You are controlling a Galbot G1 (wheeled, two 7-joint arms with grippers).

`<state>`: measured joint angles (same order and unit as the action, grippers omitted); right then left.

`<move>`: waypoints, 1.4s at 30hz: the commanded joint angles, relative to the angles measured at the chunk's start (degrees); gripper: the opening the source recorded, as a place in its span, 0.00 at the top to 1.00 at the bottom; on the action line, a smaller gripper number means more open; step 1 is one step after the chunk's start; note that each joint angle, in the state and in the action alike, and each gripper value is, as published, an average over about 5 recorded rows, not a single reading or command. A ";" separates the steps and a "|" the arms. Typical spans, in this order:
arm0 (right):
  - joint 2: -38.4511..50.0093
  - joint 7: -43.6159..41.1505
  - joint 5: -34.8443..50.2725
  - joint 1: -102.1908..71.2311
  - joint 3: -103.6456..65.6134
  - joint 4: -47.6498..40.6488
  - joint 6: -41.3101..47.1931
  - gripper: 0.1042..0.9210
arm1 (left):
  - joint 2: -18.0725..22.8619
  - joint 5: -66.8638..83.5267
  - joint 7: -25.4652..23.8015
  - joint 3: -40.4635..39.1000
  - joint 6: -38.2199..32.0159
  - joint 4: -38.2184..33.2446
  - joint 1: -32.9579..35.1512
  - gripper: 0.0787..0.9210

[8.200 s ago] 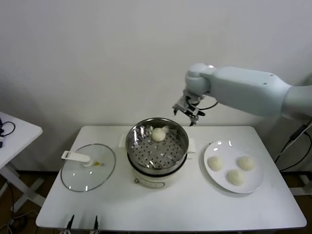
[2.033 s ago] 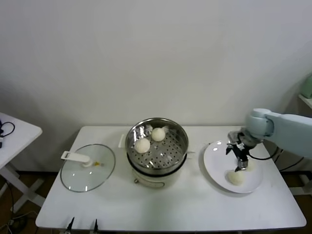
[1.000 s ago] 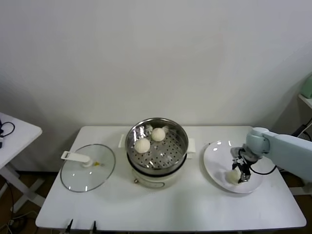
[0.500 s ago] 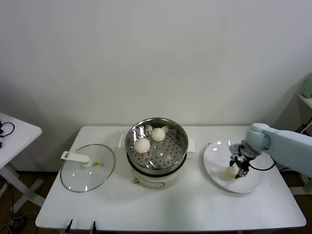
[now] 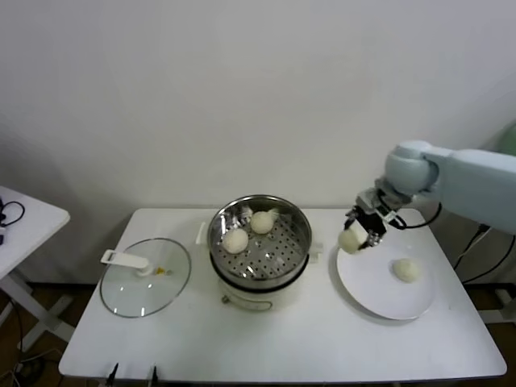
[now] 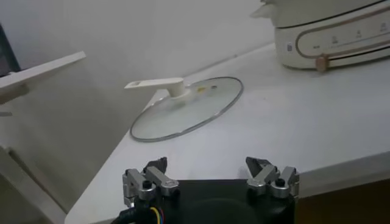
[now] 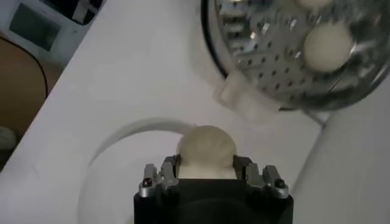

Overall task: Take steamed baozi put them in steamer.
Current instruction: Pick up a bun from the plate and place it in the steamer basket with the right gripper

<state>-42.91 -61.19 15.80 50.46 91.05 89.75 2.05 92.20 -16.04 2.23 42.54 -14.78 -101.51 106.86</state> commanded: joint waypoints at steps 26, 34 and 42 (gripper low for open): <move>-27.44 8.00 -18.90 -10.82 -3.51 -1.42 -15.14 0.36 | 1.83 -1.02 0.21 -0.34 -0.39 0.35 0.07 0.12; -29.94 7.79 -18.94 -13.05 -3.44 -5.67 -15.65 0.36 | 1.74 -0.68 0.20 0.05 -0.26 0.80 -0.35 0.12; -30.82 7.55 -18.97 -14.32 -3.55 -8.07 -16.14 0.36 | 1.62 -0.58 0.16 0.16 -0.11 1.16 -0.79 0.12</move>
<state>-70.97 -53.83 -1.91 38.95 87.75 85.90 -13.39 92.20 -16.63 2.43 42.67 -14.96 -100.47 106.14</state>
